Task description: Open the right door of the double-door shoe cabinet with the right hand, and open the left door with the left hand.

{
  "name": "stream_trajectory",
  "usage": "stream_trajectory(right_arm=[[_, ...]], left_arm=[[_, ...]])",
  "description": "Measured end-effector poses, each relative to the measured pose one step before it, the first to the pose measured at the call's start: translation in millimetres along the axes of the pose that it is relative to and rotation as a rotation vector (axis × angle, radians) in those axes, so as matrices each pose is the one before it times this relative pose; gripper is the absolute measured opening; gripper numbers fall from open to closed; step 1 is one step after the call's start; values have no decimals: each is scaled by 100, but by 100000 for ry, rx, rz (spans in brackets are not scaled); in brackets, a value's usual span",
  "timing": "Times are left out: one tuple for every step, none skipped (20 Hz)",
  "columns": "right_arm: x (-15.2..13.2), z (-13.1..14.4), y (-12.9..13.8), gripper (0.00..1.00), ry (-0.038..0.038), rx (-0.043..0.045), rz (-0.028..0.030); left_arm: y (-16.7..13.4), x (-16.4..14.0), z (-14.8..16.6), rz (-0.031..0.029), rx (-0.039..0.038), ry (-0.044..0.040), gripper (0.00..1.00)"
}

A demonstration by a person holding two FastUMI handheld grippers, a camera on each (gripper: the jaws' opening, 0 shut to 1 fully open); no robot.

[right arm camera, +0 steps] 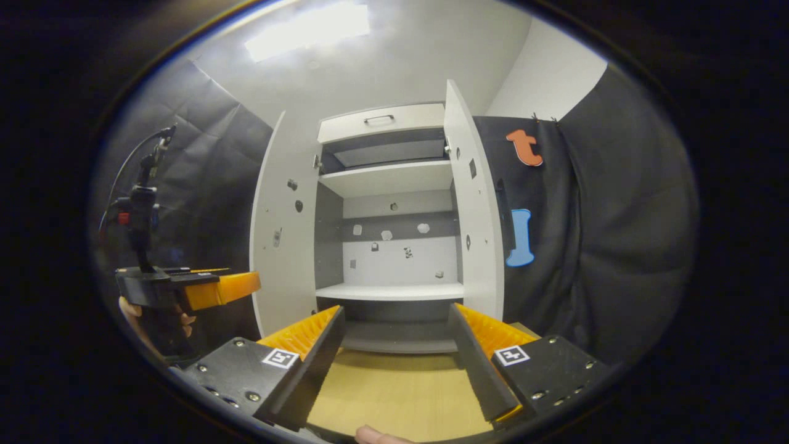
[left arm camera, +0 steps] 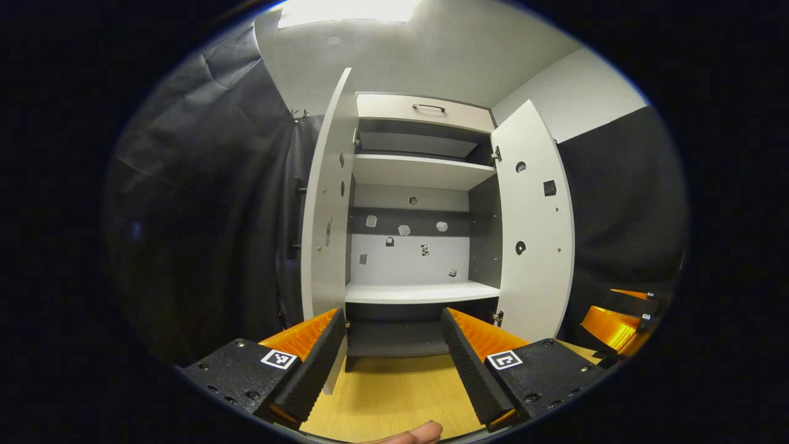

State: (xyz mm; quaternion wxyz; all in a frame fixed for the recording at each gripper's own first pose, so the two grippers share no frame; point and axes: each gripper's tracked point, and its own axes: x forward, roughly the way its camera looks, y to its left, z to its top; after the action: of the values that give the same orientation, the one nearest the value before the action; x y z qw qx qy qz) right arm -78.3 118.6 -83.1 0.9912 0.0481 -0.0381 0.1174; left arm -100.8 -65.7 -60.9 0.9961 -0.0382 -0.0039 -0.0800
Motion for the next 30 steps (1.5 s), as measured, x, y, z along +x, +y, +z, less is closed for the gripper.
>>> stream_trajectory(right_arm=[[-30, -159, -266, 100, -151, -224, -59], [16, -57, -258, 99, -537, -150, 53], [61, 67, -301, 100, -1219, -214, 94], [93, 70, -292, 99, -1396, -392, -144], [37, 34, -331, 99, -1078, -533, 8], [-20, -141, -285, 99, -798, -266, 258], [5, -59, -239, 99, -712, -66, 540], [-27, -75, -260, 99, -773, 249, 373], [-57, -88, -547, 99, -538, 371, -177], [19, -134, -635, 99, -402, 657, -401], [82, -126, -765, 99, -159, 854, -591], [-57, -84, -941, 99, -83, 1150, -971], [-83, 9, -1144, 99, 37, 1092, -1604], [-110, 124, -1391, 97, -118, 875, -2056], [-12, 214, -1552, 97, -307, 856, -2375], [81, 193, -1665, 97, -86, 484, -2772], [80, 146, -1790, 97, 304, 131, -3300], [104, 146, -1866, 97, 339, -29, -3466], [27, 287, -2034, 99, 281, 72, -3474], [-12, 156, -1819, 99, 131, 64, -3093], [-55, 376, -1568, 96, -23, -239, -2698], [268, 191, -1314, 100, -118, -924, -2048], [259, 396, -1424, 100, -355, -1315, -1908], [447, 377, -1358, 100, -381, -2317, -614], [550, 248, -1251, 100, -7, -2135, -828], [811, 3, -1551, 100, 47, -1833, -950], [1041, -33, -1538, 100, -201, -1431, 182], [1721, -224, -1308, 100, 561, -551, 645], [1876, -764, -1647, 98, 1881, 1105, -422], [2249, -1146, -1972, 100, 2081, 2689, -885]], left_arm=[[-383, 174, -141, -279, -137, 98, 96], [-395, 161, -159, -223, 29, 61, 96], [-499, 276, -262, -266, 240, 74, 96], [-503, 143, -241, -589, 301, 87, 96], [-565, 160, -282, -561, 394, -36, 96], [-439, 79, -361, -14, 94, 129, 96], [-502, 168, -293, -31, -259, -410, 96], [-785, 145, -102, -1018, 112, -614, 96], [-670, 269, -112, -547, 150, -659, 96], [-523, 238, 178, 223, 285, -1375, 96], [-681, 344, 250, 137, 165, -1778, 96], [-764, 351, 284, -7, -327, -2002, 96], [-923, 327, 151, -491, -889, -1831, 96], [-1300, 381, 0, -1720, -1274, -1291, 96], [-1501, 551, -201, -2320, -1829, -556, 96], [-1722, 437, -343, -3261, -1597, 350, 96], [-1667, 520, -382, -3355, -1230, 400, 96], [-1593, 539, -433, -3014, -395, 671, 96], [-1345, 543, -491, -2426, 175, 560, 96], [-1359, 439, -419, -2207, 419, 681, 96], [-1457, 625, -376, -2459, 305, 226, 93], [-1702, 512, -446, -3273, 66, 857, 96], [-1887, 456, -383, -3662, -356, 657, 96], [-2190, 589, -424, -4316, -672, 591, 96], [-2519, 649, -328, -5307, 140, 62, 96], [-2324, 753, -387, -4208, 377, -283, 96], [-2006, 748, -444, -3240, 175, -339, 96], [-2113, 1021, -755, -2828, -784, -33, 96], [-1673, 1179, -1021, -1550, -1879, 921, 95], [-1183, 1473, -1534, -1594, -1711, 2656, 95]])
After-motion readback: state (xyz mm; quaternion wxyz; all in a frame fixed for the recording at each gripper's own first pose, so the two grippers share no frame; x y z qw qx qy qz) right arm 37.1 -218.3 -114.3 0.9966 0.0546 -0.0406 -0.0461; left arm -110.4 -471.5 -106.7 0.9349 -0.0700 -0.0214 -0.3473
